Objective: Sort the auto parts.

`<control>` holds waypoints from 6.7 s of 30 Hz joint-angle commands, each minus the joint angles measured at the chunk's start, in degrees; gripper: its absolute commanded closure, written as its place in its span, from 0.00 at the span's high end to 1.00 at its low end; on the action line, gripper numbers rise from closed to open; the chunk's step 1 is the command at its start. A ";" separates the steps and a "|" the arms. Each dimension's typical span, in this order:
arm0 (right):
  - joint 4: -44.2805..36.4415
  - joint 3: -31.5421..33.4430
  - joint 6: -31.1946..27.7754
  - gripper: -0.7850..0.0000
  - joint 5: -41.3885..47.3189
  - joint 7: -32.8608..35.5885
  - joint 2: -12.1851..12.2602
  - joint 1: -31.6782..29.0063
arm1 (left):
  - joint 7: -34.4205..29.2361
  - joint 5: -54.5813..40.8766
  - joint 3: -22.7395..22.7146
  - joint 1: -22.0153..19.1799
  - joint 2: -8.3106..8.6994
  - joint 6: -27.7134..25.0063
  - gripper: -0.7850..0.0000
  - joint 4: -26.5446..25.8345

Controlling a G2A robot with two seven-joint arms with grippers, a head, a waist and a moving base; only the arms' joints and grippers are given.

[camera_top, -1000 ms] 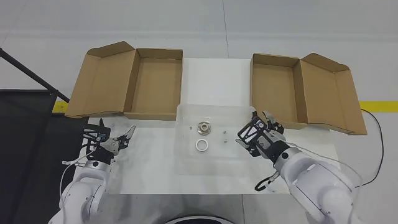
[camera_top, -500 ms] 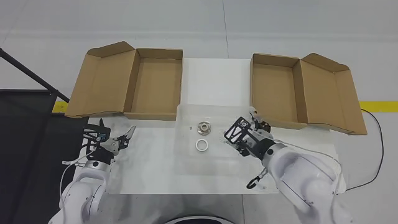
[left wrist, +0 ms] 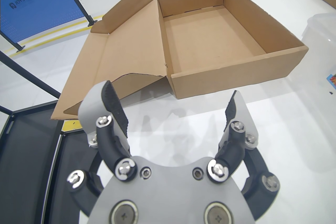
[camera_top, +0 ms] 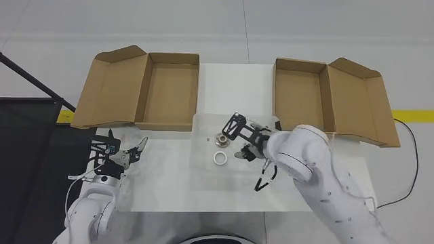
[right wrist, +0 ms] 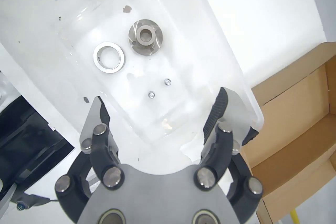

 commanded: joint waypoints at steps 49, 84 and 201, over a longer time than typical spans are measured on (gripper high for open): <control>29.27 -12.17 1.52 0.00 7.57 1.33 -5.16 14.90 | 0.00 0.00 0.00 0.00 0.00 0.00 1.00 0.00; 2.15 15.42 -6.77 0.00 13.19 -13.27 1.86 -3.92 | 0.00 0.00 0.00 0.00 0.00 0.00 1.00 0.00; 37.41 10.70 7.39 0.48 5.37 -22.81 -0.61 19.04 | 0.00 0.00 0.00 0.00 0.00 0.00 1.00 0.00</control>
